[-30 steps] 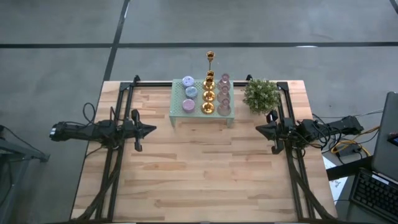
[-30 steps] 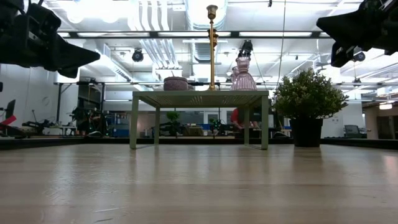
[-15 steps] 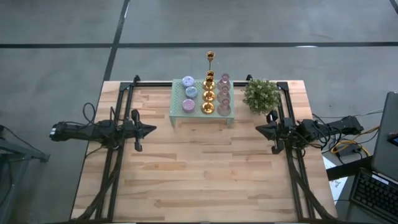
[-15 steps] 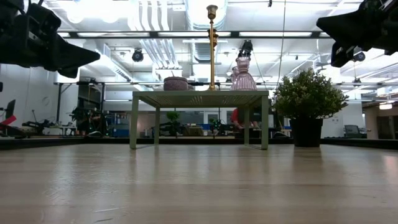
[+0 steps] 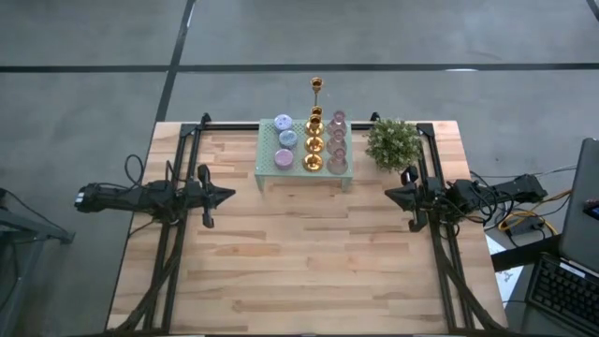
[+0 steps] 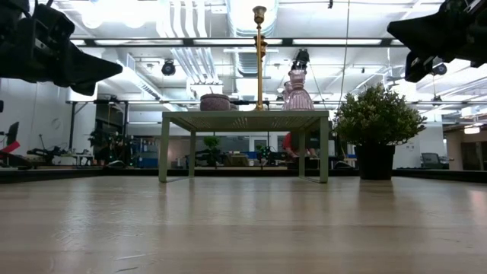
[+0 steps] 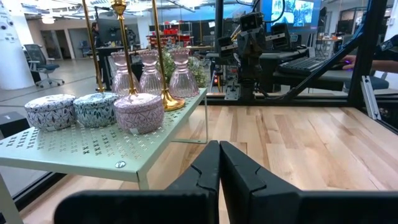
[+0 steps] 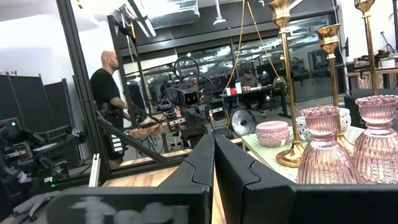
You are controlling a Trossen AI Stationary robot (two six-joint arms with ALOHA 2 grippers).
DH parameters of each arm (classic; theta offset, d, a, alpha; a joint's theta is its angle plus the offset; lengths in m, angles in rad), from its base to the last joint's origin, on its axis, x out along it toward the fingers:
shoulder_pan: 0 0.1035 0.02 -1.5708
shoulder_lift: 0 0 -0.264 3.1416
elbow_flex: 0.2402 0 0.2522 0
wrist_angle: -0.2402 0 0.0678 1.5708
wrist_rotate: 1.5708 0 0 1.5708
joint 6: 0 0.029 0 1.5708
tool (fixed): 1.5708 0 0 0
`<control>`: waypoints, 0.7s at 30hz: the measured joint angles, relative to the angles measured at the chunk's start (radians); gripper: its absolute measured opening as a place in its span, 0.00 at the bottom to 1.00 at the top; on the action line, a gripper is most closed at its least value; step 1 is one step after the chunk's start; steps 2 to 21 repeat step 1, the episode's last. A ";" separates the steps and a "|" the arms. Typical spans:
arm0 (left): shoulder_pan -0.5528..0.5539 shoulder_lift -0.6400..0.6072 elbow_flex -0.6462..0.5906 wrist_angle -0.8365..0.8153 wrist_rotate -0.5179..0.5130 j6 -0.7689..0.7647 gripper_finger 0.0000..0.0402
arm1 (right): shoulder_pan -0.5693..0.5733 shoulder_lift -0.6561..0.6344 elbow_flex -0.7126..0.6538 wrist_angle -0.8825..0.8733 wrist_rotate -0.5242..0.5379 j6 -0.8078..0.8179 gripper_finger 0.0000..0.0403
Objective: Pick & Place candle stick holders
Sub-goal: Return to Home Position
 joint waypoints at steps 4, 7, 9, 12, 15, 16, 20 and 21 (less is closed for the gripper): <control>0.000 0.000 0.000 0.000 0.000 0.000 0.04 | 0.000 0.000 0.000 0.000 0.000 0.000 0.02; 0.000 0.000 0.000 0.000 0.000 0.000 0.04 | 0.000 0.000 0.000 0.000 0.000 0.000 0.02; 0.000 0.000 0.000 0.000 0.000 0.000 0.04 | 0.000 0.000 0.000 0.000 0.000 0.000 0.02; 0.000 0.000 0.000 0.000 0.000 0.000 0.04 | 0.000 0.000 0.000 0.000 0.000 0.000 0.02; 0.000 0.000 0.000 0.000 0.000 0.000 0.04 | 0.000 0.000 0.000 0.000 0.000 0.000 0.02; 0.000 0.000 0.000 0.000 0.000 0.000 0.04 | 0.000 0.000 0.000 0.000 0.000 0.000 0.02; 0.000 0.000 0.000 0.000 0.000 0.000 0.04 | 0.000 0.000 0.000 0.000 0.000 0.000 0.02; 0.000 0.000 0.000 0.000 0.000 0.000 0.04 | 0.000 0.000 0.000 0.000 0.000 0.000 0.02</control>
